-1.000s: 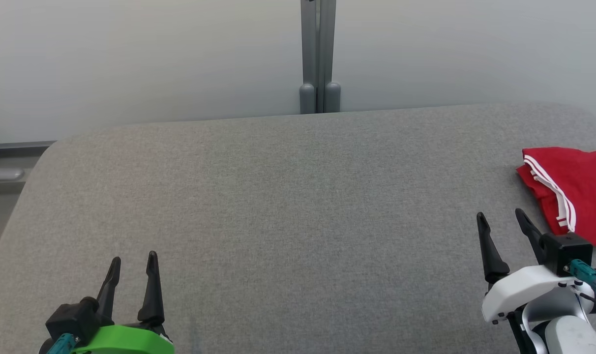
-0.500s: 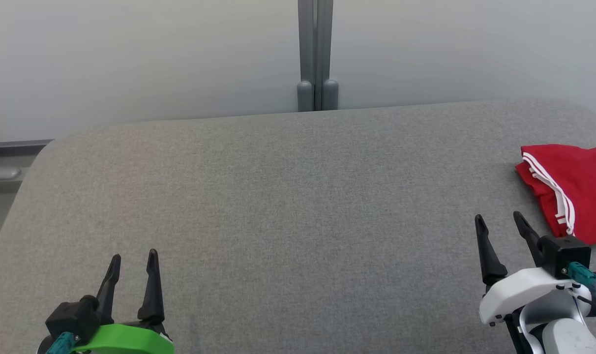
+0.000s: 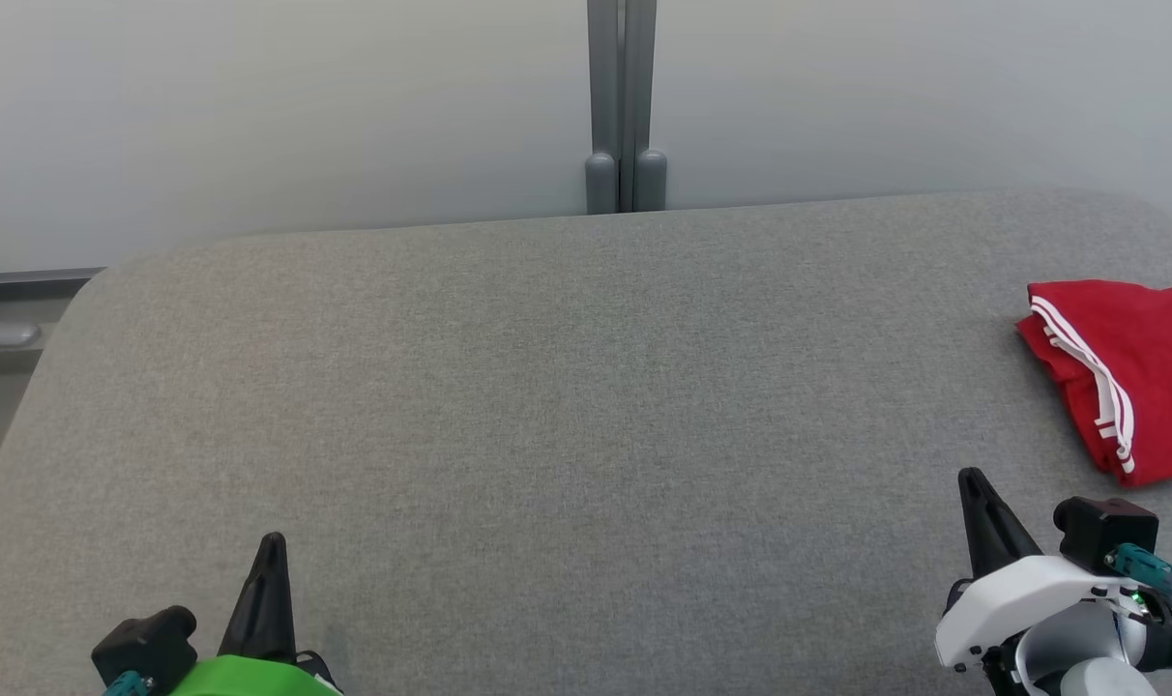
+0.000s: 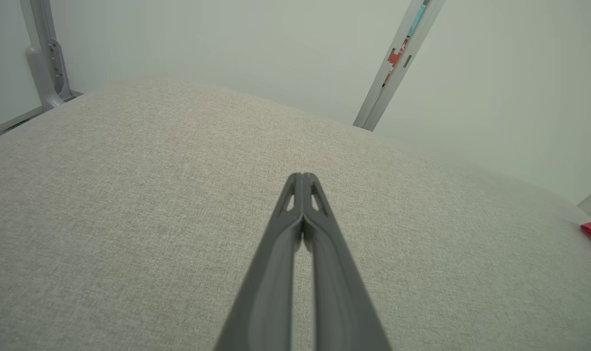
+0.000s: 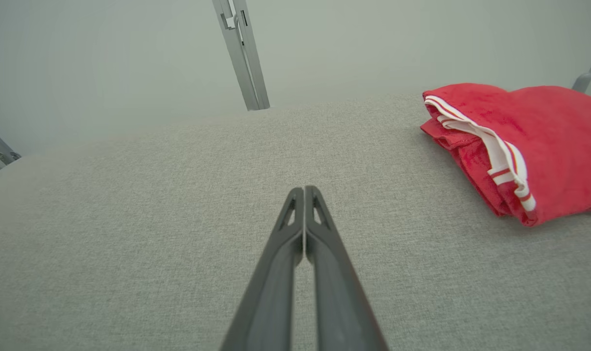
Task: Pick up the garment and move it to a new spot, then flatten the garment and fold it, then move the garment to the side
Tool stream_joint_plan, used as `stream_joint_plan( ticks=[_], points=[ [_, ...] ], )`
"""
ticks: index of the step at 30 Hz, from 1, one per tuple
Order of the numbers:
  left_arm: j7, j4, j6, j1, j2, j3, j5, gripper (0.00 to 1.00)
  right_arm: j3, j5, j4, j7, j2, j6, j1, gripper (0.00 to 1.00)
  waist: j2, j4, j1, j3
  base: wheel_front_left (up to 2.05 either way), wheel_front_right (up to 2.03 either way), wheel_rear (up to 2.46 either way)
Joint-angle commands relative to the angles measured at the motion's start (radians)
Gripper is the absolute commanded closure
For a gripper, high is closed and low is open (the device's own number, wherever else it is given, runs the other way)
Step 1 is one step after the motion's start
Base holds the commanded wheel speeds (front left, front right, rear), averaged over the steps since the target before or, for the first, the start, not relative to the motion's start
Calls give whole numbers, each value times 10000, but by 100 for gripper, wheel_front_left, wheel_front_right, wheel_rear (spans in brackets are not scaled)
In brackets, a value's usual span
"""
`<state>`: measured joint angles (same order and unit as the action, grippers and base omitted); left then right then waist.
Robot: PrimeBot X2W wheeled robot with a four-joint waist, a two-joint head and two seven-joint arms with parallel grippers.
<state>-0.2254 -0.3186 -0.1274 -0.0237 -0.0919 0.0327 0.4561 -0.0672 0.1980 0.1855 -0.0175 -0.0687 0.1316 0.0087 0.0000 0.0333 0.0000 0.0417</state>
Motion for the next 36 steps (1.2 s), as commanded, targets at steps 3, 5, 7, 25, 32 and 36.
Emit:
stream_joint_plan(
  ticks=[3, 5, 7, 25, 32, 36],
  points=[
    [179, 214, -4, 241, -21, -145, 753, 100, -50, 904, -120, 75, -18, -1, -295, 100, 0, -9, 0, -13, 0, 0, 0],
    [271, 232, -5, 276, -9, -184, 1067, 100, -49, 1290, -114, 98, -12, -2, -313, 100, 0, -15, 0, -20, 0, 0, 0],
    [359, 250, -6, 310, 2, -220, 1366, 100, -51, 1662, -106, 124, -7, -2, -332, 100, 0, -20, 0, -27, 0, 0, 0],
    [1097, 383, -15, 593, 100, -527, 3850, 100, -135, 4705, 33, 394, 36, -4, -547, 100, 0, -70, 0, -95, 0, 0, 0],
    [1348, 428, -18, 683, 136, -628, 4695, 100, -171, 5732, 91, 499, 51, -5, -623, 100, 0, -90, 0, -121, 0, 0, 0],
    [1475, 455, -20, 737, 155, -686, 5140, 100, -192, 6273, 122, 548, 59, -6, -673, 100, 0, -101, 0, -136, 0, 0, 0]
  ],
)
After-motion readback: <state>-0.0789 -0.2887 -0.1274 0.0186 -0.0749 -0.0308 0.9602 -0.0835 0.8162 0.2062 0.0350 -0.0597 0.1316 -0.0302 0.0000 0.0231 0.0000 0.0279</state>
